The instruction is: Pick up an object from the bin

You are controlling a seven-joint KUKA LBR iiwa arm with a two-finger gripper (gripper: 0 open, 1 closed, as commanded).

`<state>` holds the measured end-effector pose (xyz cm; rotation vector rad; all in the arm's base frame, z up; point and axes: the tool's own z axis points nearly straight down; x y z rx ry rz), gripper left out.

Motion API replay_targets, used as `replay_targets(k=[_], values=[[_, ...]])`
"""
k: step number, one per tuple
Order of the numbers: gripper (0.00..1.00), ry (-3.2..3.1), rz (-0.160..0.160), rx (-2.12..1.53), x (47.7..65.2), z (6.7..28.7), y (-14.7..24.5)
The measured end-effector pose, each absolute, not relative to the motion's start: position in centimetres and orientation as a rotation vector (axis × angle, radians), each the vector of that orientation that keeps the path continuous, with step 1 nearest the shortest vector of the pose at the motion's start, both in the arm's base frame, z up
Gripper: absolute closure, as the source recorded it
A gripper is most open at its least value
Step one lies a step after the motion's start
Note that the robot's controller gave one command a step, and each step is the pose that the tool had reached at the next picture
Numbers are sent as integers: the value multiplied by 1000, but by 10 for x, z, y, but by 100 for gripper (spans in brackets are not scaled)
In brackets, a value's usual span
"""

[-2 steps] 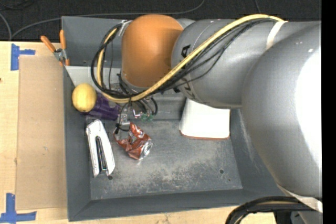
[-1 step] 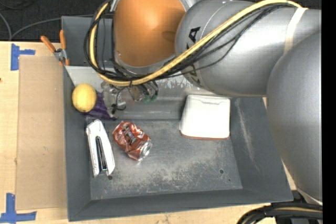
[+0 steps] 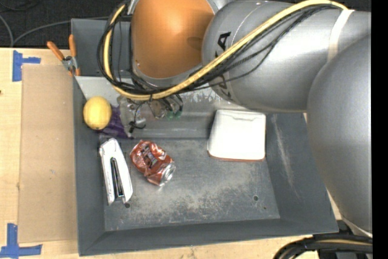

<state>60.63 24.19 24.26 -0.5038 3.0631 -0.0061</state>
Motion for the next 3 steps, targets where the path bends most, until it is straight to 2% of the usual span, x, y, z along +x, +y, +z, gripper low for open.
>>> replay_targets(k=[1,2,3], values=[[100,3052,-6,-550,599,217,241],[100,2998,-9,-780,593,253,239],[100,3004,-11,-784,584,159,222]])
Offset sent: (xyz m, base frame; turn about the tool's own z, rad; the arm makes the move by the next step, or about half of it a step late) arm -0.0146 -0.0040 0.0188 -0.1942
